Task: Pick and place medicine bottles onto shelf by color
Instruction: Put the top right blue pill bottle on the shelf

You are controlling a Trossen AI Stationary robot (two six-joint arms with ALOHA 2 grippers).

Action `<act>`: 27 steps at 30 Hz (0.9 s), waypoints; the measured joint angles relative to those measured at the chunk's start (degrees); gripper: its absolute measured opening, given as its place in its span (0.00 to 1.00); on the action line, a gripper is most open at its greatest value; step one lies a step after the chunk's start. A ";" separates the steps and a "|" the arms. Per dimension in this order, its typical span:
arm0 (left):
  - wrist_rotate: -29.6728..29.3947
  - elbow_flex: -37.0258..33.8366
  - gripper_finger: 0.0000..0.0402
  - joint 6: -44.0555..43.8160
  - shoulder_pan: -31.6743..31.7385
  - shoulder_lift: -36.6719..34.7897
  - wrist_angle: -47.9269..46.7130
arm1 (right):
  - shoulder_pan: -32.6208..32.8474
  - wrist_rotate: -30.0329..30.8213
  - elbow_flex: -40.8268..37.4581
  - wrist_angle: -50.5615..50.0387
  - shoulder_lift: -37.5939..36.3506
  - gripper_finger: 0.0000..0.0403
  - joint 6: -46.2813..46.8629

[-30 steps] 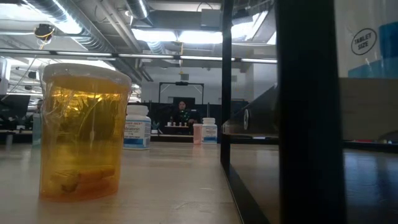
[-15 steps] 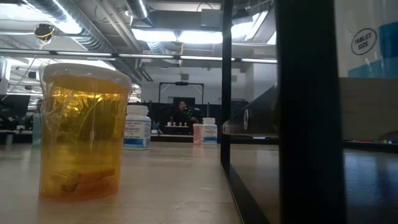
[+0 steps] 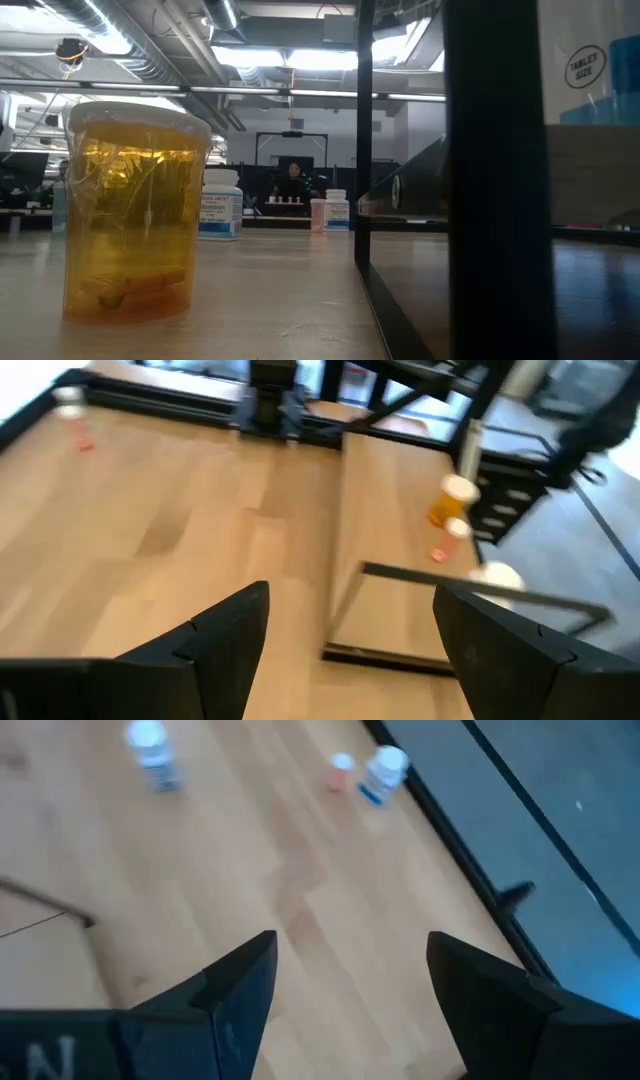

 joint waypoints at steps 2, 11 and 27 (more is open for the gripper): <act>-0.04 0.00 0.69 -1.17 2.42 0.00 0.01 | -4.46 -1.84 -1.65 0.23 -1.08 0.64 -0.30; -0.01 0.00 0.69 -7.82 12.78 0.00 0.01 | -24.15 -12.11 -4.52 5.37 -0.38 0.64 -16.30; 10.31 0.02 0.69 2.98 25.11 -0.02 -5.82 | -39.56 -37.43 -16.11 17.65 -0.06 0.64 -40.98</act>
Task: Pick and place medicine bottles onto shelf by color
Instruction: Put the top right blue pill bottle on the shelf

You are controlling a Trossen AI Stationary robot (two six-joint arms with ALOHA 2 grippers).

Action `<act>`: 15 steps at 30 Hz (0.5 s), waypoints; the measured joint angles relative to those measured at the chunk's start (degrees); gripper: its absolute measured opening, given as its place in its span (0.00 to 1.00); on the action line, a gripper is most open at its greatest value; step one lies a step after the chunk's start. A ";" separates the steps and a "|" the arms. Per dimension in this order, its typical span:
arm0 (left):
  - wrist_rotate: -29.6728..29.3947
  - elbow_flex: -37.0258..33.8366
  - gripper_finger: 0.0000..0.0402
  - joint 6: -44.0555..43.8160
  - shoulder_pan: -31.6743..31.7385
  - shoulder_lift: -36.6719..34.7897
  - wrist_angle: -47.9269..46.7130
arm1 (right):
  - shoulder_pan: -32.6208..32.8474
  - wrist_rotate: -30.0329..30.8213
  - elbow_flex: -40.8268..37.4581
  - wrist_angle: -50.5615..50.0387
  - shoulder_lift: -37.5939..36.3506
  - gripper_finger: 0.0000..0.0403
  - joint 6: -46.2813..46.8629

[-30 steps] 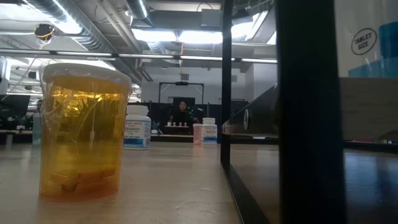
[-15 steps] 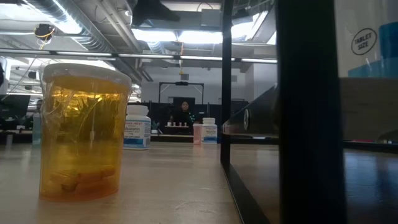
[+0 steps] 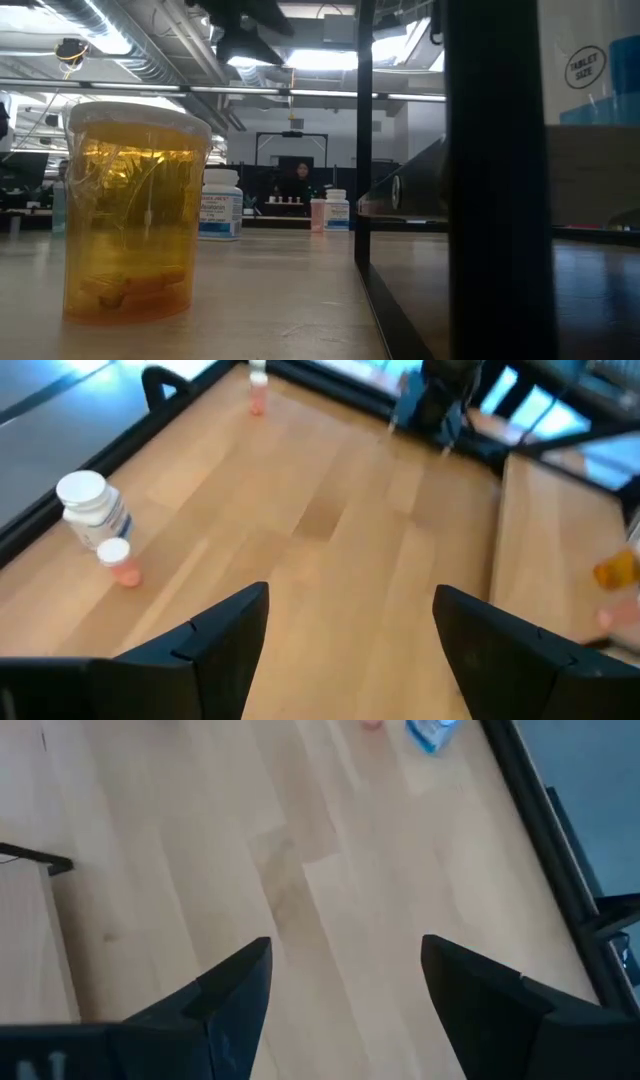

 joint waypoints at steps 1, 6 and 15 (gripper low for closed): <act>1.34 0.00 0.69 1.58 0.97 0.00 -0.75 | 0.00 1.22 -0.01 0.07 -0.01 0.64 0.44; 5.35 0.00 0.69 7.57 6.01 0.00 -3.11 | -0.96 12.96 -0.01 1.59 -0.04 0.64 10.84; 13.75 0.00 0.69 17.66 16.16 0.00 -3.14 | -10.02 15.05 -0.01 0.27 3.59 0.64 29.28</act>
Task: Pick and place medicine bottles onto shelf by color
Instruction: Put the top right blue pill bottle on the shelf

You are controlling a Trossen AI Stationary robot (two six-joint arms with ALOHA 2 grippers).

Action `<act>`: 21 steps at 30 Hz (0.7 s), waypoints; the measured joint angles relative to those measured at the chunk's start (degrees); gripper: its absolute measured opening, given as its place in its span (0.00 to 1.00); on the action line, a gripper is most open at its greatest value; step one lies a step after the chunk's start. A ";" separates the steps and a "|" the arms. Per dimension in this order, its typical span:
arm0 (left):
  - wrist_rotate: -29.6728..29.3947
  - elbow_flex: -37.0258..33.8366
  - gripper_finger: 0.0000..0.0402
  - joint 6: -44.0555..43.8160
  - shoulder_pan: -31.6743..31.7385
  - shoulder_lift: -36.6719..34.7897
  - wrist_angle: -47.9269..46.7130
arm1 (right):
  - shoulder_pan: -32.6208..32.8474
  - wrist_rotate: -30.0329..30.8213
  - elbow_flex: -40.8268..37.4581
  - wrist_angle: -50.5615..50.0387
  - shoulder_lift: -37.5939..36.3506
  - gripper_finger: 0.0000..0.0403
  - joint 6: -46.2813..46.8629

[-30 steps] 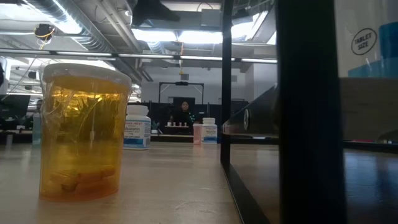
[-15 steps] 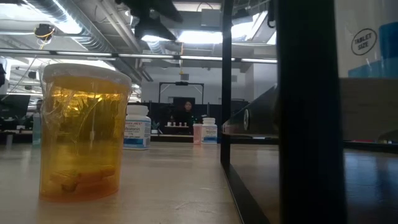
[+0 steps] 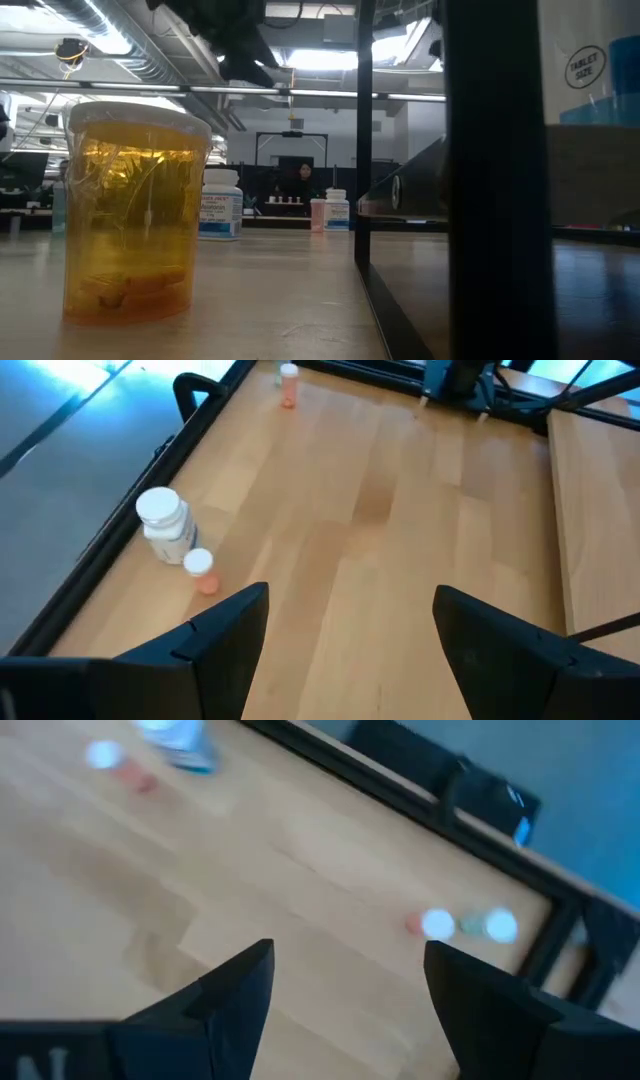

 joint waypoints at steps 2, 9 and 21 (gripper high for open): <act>2.02 0.00 0.69 1.38 1.79 0.00 0.00 | -1.66 0.45 0.00 -0.28 1.52 0.64 1.47; 6.45 0.00 0.69 4.33 5.84 0.00 -0.07 | -7.13 5.98 0.00 -1.49 6.46 0.64 2.77; 7.59 0.00 0.69 7.73 5.88 0.00 -0.22 | -17.18 8.02 0.00 -3.33 9.59 0.64 17.86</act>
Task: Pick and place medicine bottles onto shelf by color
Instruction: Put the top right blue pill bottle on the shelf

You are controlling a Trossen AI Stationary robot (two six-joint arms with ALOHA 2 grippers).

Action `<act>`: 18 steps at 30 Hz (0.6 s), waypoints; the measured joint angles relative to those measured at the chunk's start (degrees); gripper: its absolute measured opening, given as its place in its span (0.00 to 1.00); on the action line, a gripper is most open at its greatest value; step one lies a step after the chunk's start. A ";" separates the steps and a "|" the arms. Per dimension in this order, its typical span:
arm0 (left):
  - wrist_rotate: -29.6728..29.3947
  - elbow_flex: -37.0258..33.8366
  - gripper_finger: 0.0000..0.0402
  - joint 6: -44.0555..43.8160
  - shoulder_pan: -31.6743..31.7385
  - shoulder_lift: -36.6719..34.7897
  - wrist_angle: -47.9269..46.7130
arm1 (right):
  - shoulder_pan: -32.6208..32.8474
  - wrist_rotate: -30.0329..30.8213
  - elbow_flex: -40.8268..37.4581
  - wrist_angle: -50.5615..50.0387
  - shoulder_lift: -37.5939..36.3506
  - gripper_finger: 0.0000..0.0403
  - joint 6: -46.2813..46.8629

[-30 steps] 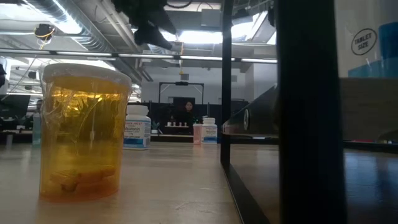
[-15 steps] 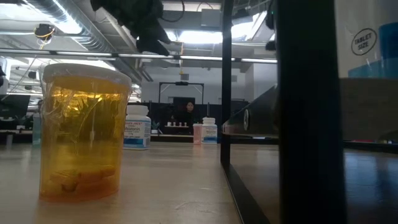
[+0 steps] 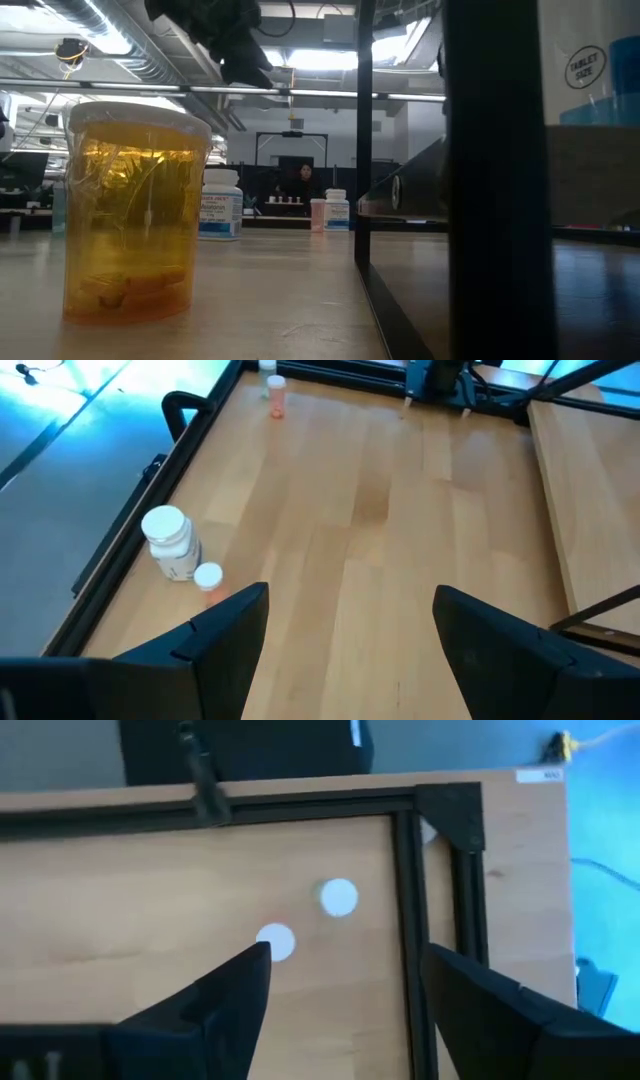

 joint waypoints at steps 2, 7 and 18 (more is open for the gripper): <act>-0.02 0.00 0.69 0.87 0.00 0.00 0.00 | -0.80 -0.01 0.00 -0.10 0.38 0.64 1.23; -0.04 -0.01 0.69 1.84 0.00 0.00 -0.02 | -1.35 -1.48 0.00 -0.14 1.73 0.64 4.01; -0.45 0.00 0.69 1.94 0.00 0.00 -0.02 | -3.10 -4.67 0.00 0.01 5.09 0.64 14.03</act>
